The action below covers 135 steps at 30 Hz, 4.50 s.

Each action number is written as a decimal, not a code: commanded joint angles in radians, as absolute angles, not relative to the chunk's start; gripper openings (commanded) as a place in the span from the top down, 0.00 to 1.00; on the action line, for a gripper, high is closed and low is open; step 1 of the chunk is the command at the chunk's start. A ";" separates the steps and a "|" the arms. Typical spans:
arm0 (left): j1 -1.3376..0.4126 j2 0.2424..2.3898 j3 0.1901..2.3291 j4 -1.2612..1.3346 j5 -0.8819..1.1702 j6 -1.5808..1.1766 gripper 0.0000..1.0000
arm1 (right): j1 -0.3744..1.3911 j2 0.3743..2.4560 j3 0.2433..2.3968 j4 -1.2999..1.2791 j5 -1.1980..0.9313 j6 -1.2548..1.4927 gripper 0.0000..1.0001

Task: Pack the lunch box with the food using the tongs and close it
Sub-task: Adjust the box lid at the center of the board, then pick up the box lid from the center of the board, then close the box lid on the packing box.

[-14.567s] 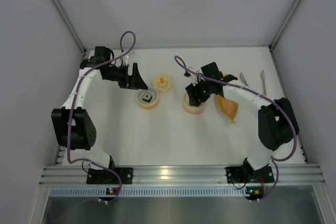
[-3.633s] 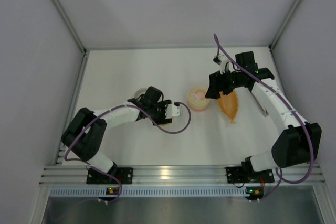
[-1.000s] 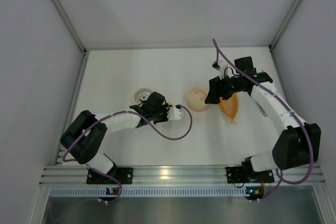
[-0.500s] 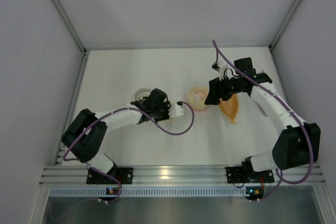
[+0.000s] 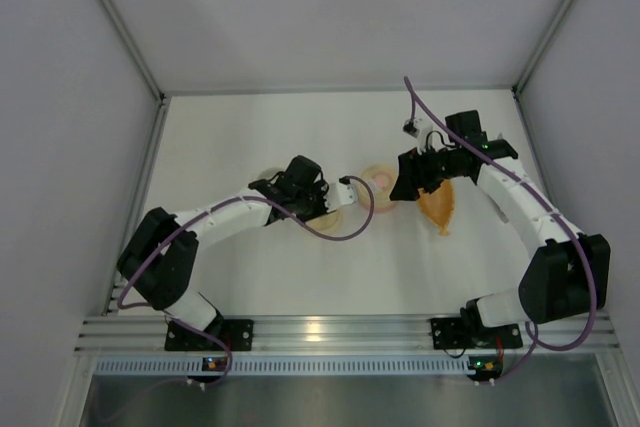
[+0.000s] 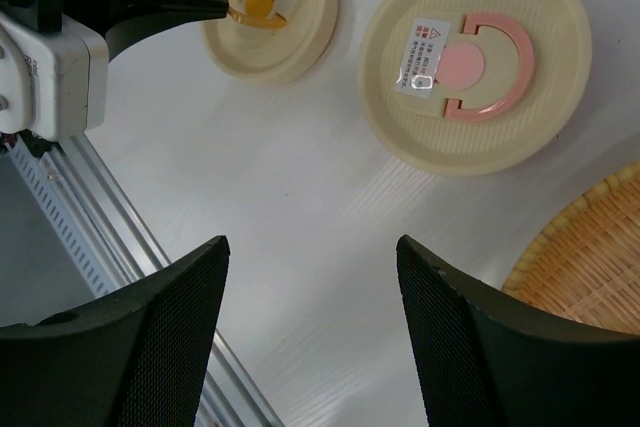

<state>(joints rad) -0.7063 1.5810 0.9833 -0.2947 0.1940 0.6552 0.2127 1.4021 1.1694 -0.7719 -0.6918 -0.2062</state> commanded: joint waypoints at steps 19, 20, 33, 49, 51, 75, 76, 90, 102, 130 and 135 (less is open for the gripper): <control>-0.695 1.542 1.014 -0.376 0.236 0.581 1.00 | 0.198 1.393 1.158 -0.726 -0.735 -0.225 0.34; -0.695 1.546 1.014 -0.374 0.239 0.572 1.00 | 0.199 1.393 1.157 -0.726 -0.735 -0.224 0.34; -0.695 1.554 1.009 -0.341 0.230 0.549 0.59 | 0.199 1.396 1.146 -0.727 -0.742 -0.222 0.34; -0.710 1.538 1.002 -0.354 0.175 0.617 0.25 | 0.199 1.407 1.144 -0.710 -0.744 -0.207 0.34; -0.712 1.562 1.000 -0.351 0.173 0.617 0.27 | 0.198 1.407 1.149 -0.712 -0.741 -0.209 0.33; -0.710 1.701 1.146 -0.431 0.221 0.519 1.00 | 0.198 1.371 1.147 -0.738 -0.719 -0.230 0.34; -0.710 1.698 1.166 -0.480 0.219 0.508 1.00 | 0.199 1.370 1.150 -0.742 -0.719 -0.230 0.34; -0.684 1.457 1.342 -0.707 -0.038 0.257 1.00 | 0.199 1.335 1.160 -0.767 -0.696 -0.230 0.32; -0.489 1.578 1.442 -0.747 -0.271 -0.225 1.00 | 0.199 1.342 1.177 -0.772 -0.695 -0.216 0.32; -0.405 1.770 1.434 -0.724 -0.285 -0.543 1.00 | 0.199 1.359 1.135 -0.756 -0.690 -0.206 0.33; -0.403 1.795 1.448 -0.716 -0.287 -0.538 1.00 | 0.198 1.361 1.135 -0.756 -0.689 -0.207 0.33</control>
<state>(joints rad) -0.4038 1.7817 1.4418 -0.7593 -0.2707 -0.5228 0.2127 1.3643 1.1324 -0.7780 -0.6804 -0.2062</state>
